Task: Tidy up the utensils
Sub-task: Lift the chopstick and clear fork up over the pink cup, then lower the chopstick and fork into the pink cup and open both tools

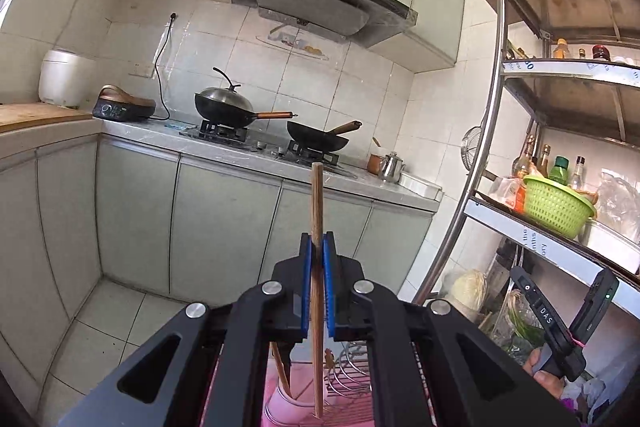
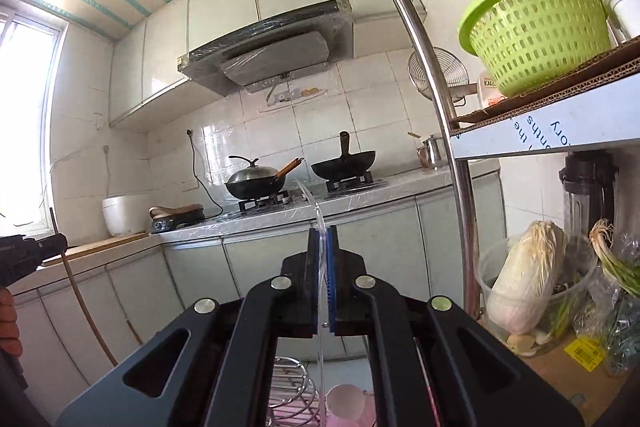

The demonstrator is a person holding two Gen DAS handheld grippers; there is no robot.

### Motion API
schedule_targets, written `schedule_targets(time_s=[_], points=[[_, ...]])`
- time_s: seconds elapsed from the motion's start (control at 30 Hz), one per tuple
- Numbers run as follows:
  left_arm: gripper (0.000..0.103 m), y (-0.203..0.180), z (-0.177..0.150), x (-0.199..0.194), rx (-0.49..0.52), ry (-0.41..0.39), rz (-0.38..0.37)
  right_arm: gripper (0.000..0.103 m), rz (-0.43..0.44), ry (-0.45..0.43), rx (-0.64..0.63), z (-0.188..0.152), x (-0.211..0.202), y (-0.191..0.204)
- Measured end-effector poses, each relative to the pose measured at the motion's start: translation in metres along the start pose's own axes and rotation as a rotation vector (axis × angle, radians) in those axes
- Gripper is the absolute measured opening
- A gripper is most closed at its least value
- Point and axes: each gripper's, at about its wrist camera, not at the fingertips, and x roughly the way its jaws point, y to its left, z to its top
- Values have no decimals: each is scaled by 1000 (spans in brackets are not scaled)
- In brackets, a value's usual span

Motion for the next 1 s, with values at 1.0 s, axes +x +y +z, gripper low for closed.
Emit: schedule_targets(time_s=[1.0], points=[[5,-3,-89,91,92,172,36,4,-11,137,-14,-76,27,-15]])
